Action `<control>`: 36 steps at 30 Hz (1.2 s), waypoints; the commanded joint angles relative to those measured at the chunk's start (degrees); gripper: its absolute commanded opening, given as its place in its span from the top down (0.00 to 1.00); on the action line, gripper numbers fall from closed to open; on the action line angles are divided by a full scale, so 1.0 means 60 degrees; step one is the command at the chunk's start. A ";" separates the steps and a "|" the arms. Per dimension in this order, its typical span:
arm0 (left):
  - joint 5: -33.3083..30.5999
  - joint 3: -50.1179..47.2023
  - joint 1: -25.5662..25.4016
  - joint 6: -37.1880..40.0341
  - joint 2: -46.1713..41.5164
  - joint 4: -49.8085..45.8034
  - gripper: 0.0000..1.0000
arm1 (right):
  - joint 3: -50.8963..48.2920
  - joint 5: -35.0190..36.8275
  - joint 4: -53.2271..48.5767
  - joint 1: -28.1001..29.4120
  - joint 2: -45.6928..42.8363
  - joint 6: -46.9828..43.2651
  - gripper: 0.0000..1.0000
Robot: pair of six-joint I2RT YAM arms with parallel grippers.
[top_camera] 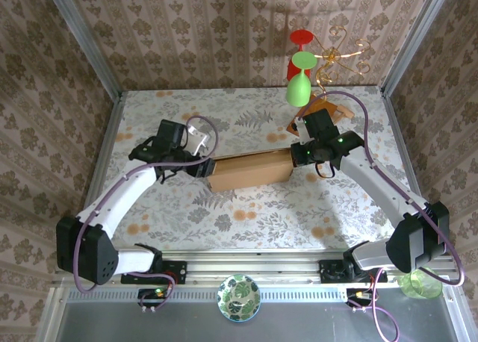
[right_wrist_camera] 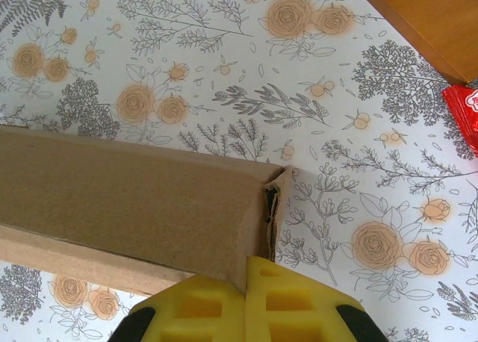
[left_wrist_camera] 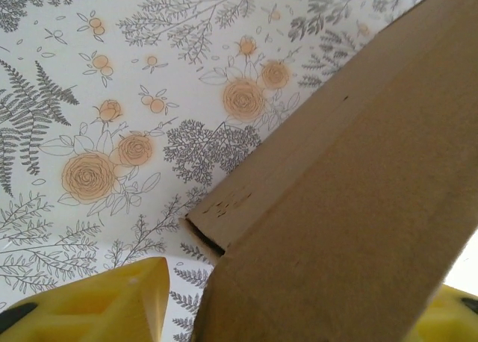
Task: Fold the paper box
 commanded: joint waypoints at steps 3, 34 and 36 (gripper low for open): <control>-0.1260 -0.0557 -0.0145 0.0194 -0.0269 0.0183 0.55 | -0.0080 0.0038 -0.1126 0.0007 0.0373 0.0221 1.00; 0.0245 0.1971 0.0735 -0.0510 0.0633 -0.1997 0.53 | 0.0088 -0.0020 -0.1223 -0.0052 0.0549 0.0274 1.00; 0.0201 0.2006 0.0702 -0.0389 0.0677 -0.1971 0.53 | 0.0081 -0.0020 -0.1242 -0.0039 0.0557 0.0279 1.00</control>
